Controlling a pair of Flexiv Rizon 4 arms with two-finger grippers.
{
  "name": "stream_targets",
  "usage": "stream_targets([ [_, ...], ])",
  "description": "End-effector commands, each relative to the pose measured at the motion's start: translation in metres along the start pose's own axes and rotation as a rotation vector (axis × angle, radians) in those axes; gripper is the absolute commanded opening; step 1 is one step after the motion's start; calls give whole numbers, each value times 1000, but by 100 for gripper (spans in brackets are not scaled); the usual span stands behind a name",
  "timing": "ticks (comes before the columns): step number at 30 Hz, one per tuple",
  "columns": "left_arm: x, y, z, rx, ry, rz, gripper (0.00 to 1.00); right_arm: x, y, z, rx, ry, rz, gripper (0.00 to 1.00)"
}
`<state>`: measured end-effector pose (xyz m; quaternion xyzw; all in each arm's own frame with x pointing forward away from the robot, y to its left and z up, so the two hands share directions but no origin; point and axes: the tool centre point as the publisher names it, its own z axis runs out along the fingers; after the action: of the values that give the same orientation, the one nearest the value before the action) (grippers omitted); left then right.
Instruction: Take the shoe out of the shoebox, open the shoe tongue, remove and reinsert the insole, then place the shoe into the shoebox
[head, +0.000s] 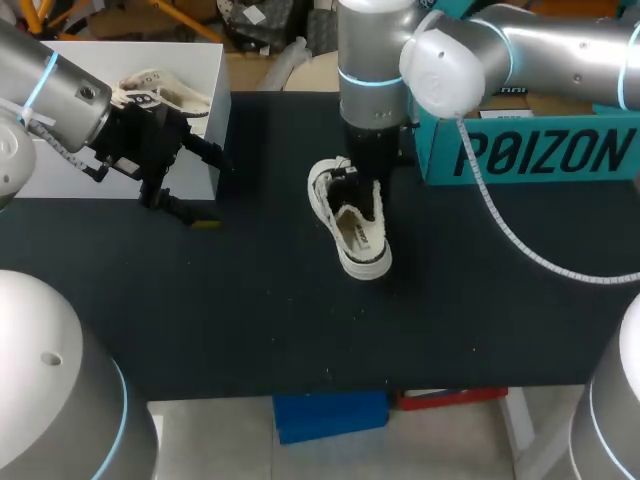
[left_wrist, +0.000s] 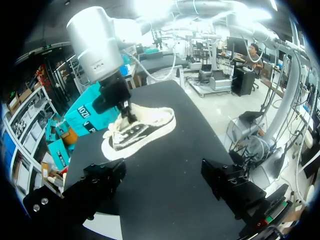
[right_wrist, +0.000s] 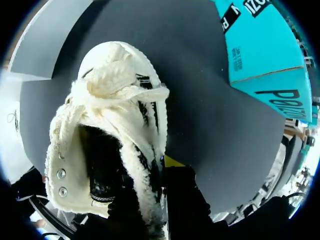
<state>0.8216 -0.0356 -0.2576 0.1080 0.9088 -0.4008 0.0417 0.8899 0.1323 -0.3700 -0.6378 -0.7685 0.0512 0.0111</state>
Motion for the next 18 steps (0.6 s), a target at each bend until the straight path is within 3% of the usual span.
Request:
stream_targets([
  [1, 0, 1, 1, 0, -5, 2, 100, -11, -16, -104, -99, -108, -221, 0],
  [6, 0, 1, 1, 0, -5, 2, 100, -22, -20, -192, -171, -278, -736, 0],
  [9, 0, 1, 1, 0, -5, 2, 100, -27, -18, -231, -131, -335, -1139, 0],
  [18, 0, 1, 1, 0, -5, 2, 100, -27, -18, -231, -131, -335, -1139, 0],
])
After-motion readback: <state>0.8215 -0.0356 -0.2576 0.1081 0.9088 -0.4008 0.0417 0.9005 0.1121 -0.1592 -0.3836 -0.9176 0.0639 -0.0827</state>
